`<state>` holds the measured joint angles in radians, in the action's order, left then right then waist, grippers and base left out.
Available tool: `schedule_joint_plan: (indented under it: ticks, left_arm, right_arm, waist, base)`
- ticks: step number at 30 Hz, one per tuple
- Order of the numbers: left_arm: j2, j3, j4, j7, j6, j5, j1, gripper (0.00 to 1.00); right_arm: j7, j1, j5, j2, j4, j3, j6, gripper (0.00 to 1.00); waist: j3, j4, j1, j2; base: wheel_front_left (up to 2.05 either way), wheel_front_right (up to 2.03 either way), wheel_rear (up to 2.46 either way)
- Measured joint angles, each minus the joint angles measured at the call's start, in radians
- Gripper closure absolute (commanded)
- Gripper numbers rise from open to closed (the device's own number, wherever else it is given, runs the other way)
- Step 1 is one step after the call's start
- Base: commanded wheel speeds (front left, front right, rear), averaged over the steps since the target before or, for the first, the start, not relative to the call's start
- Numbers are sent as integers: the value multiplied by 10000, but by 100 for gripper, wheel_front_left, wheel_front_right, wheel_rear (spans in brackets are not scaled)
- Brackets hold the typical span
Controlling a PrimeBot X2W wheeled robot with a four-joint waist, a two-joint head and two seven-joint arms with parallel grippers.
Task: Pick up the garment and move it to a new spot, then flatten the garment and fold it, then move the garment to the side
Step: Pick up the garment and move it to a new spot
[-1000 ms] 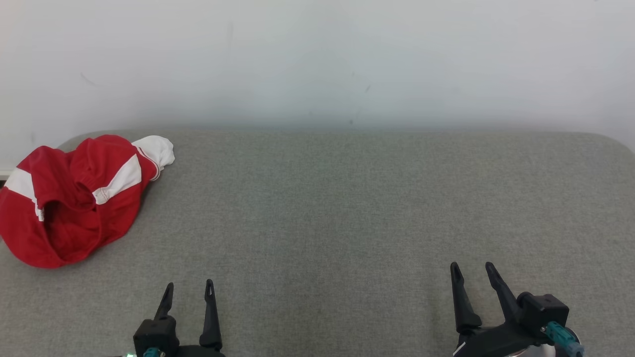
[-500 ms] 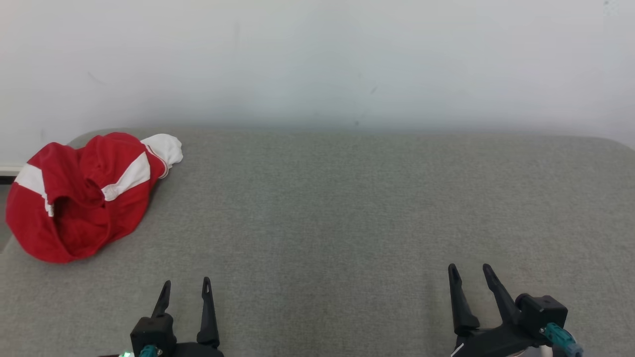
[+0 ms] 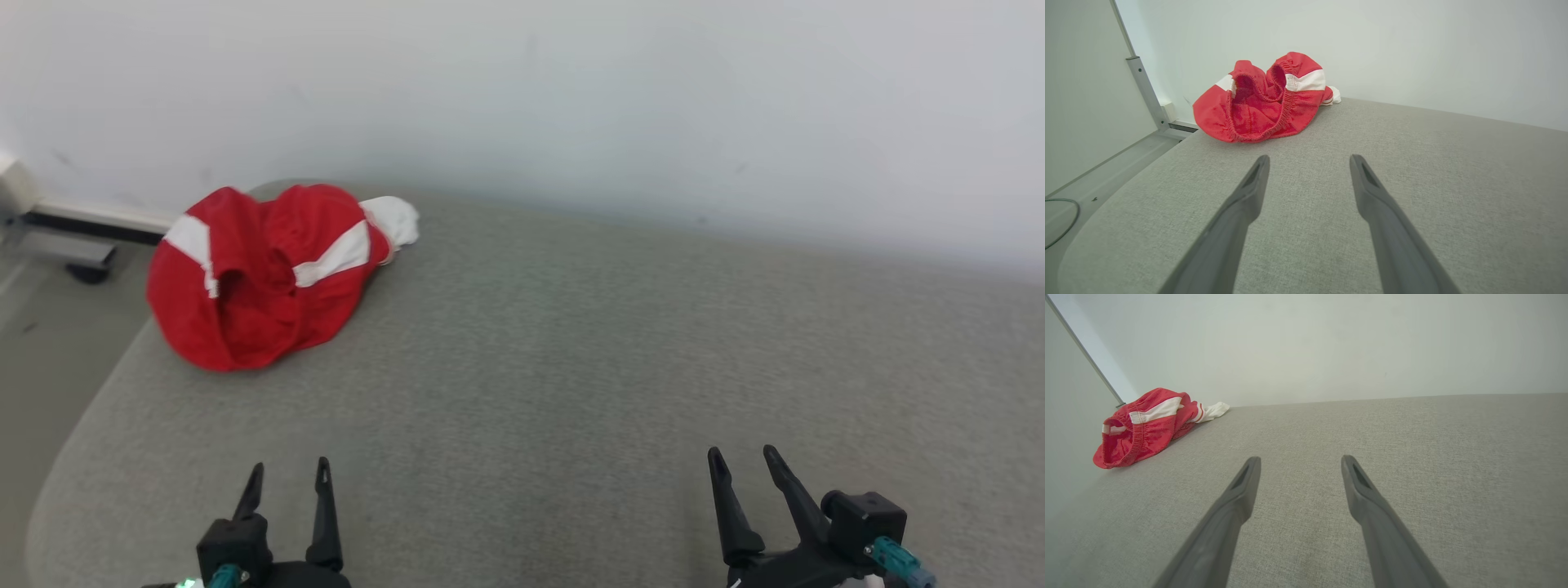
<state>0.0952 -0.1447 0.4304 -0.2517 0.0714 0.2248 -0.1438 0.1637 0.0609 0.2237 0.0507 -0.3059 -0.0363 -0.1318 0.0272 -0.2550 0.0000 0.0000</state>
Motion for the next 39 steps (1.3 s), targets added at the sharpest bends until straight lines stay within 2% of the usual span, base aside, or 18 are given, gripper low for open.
schedule_joint_plan:
  ticks: [15, 26, 32, 39]
  left_arm:
    - [539, 326, -1147, 539, 522, 81, 407, 0]
    - [554, 449, -1430, 468, 702, 251, 669, 0]
    - [470, 341, -1062, 675, 403, 617, 185, 0]
    - [378, 447, 334, 1641, -291, 1499, -1847, 0]
  right_arm:
    - [-50, 121, 303, -2, -104, -474, 0, 0]
    - [-54, 518, 299, -4, -337, -779, 0, 0]
    - [-50, 476, 284, -4, -328, -690, 0, 0]
    - [-274, 383, -27, -4, 173, -552, 0, 0]
  waist:
    - [12, -2329, 0, -1]
    - [-301, -2732, 1, 0]
    - [-314, -2683, 1, 0]
    - [-601, -2607, 1, 0]
  base:
    - [0, 0, 0]
    - [0, 0, 0]
    - [0, 0, 0]
    - [0, 0, 0]
